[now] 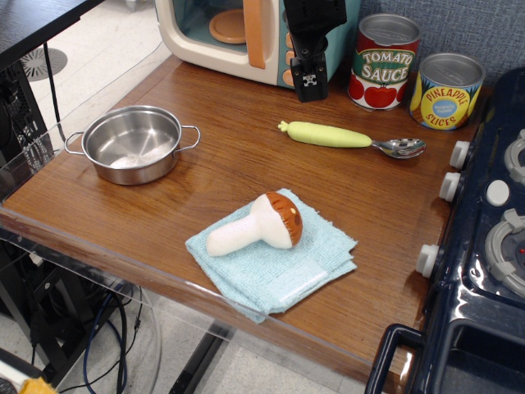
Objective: Move the pot to the left of the spoon, in front of the microwave.
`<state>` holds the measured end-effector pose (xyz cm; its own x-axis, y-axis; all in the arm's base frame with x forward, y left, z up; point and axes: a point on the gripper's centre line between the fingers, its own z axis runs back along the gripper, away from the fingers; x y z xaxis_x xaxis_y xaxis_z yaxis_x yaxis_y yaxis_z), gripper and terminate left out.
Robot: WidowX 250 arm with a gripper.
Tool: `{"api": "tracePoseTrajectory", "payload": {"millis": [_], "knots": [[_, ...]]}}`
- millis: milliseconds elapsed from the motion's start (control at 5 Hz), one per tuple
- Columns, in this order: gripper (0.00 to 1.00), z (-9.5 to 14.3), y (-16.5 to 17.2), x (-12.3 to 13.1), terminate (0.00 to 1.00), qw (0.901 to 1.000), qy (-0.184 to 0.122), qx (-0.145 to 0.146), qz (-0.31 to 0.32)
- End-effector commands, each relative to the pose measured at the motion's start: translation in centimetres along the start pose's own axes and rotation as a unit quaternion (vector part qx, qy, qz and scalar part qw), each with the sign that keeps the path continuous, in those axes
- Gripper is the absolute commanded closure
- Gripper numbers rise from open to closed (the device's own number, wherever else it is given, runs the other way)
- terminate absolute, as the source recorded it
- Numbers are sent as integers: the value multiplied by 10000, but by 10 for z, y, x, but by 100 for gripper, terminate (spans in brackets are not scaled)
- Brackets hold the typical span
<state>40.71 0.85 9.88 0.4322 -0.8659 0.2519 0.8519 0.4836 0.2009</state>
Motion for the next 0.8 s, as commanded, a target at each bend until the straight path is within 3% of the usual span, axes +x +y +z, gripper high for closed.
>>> {"api": "tracePoseTrajectory", "payload": {"millis": [0, 200, 400, 600], "knots": [[0, 34, -3, -38, 0, 9980, 455, 414, 174], [0, 26, -27, -85, 0, 9877, 855, 185, 1293], [0, 14, -51, -120, 0, 9828, 1053, 156, 1508], [0, 6, -51, -139, 0, 9769, 1201, 224, 1752]]}}
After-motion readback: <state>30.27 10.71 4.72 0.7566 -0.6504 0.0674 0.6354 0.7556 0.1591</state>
